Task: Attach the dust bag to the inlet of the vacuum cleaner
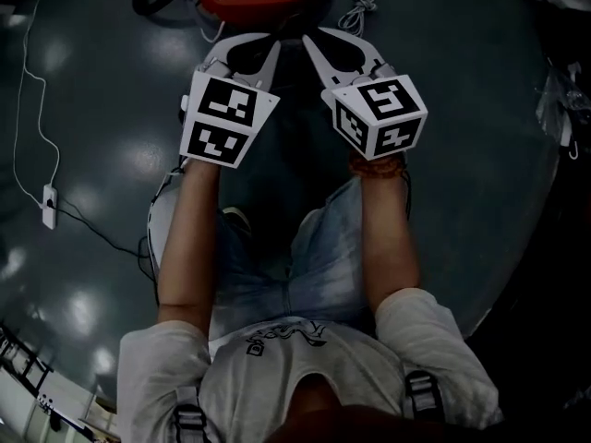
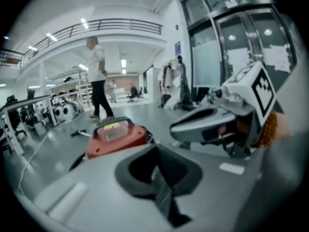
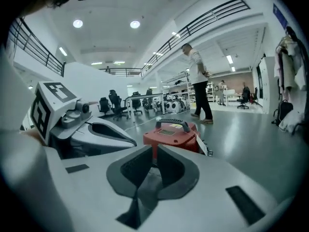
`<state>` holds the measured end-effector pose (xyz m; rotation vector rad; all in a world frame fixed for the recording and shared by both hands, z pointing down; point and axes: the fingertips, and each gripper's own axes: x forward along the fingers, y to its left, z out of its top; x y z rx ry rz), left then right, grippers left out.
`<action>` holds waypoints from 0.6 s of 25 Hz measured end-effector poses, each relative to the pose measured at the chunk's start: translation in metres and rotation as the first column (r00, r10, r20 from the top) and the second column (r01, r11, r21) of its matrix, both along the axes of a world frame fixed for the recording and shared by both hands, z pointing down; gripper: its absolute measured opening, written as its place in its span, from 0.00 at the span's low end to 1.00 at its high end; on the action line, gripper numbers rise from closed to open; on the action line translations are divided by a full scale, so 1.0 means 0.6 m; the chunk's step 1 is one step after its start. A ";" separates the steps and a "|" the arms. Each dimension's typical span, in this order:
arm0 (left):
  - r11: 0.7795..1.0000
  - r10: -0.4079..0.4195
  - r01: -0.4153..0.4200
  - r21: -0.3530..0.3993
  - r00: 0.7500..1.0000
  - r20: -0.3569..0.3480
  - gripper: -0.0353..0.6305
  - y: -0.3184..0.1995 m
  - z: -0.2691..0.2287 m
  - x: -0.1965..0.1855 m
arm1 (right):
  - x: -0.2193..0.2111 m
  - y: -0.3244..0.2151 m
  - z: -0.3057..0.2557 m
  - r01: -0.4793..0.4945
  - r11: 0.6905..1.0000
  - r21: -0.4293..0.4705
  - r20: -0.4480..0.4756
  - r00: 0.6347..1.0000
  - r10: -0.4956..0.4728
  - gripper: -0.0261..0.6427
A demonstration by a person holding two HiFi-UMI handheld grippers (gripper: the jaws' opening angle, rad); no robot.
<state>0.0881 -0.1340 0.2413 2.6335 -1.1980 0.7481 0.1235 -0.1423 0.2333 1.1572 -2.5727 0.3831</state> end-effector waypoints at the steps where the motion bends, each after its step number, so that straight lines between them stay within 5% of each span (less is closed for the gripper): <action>1: 1.000 -0.013 0.013 -0.001 1.000 -0.016 0.06 0.001 0.005 0.001 | -0.004 0.002 0.010 -0.008 1.000 -0.004 0.015 1.000 0.008 0.09; 7: 0.997 -0.067 0.063 -0.040 0.993 -0.097 0.06 0.007 0.035 0.011 | 0.008 0.010 0.055 -0.056 0.998 -0.012 0.051 0.997 0.056 0.06; 15: 0.993 -0.106 0.100 -0.057 0.988 -0.116 0.06 0.018 0.064 0.004 | 0.003 0.026 0.074 -0.045 0.999 -0.013 0.037 0.998 0.046 0.06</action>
